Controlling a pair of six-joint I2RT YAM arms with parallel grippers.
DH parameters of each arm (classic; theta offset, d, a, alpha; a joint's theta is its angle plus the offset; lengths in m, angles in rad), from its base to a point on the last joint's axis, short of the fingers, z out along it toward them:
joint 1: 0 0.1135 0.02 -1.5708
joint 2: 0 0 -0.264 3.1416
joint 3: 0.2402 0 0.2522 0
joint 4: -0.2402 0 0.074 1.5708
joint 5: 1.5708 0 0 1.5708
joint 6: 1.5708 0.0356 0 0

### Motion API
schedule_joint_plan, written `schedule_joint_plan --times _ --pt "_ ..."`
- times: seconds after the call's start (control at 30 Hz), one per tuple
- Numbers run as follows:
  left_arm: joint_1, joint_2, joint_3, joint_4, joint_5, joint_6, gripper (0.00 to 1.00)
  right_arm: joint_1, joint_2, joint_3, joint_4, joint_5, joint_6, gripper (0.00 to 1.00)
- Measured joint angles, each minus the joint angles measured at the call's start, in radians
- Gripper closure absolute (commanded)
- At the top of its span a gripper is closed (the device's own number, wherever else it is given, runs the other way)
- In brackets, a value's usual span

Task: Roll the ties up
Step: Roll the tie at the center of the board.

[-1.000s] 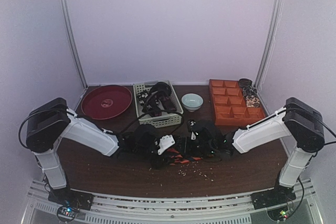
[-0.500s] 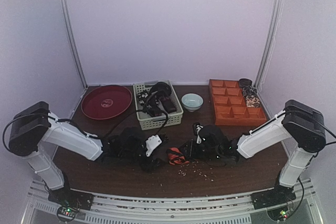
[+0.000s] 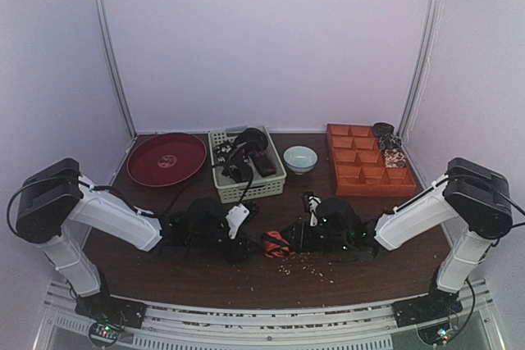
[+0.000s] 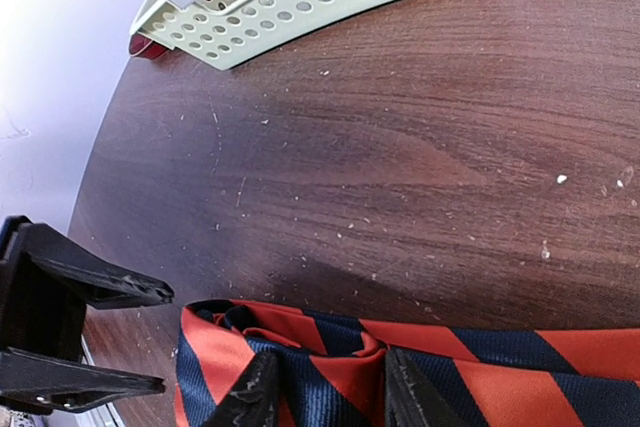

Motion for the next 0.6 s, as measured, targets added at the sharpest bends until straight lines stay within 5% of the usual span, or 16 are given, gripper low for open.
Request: schedule_joint_plan --times 0.6 --pt "0.008 0.092 0.142 -0.022 -0.031 -0.035 0.56 0.017 -0.128 0.071 -0.215 0.050 0.011 0.45"
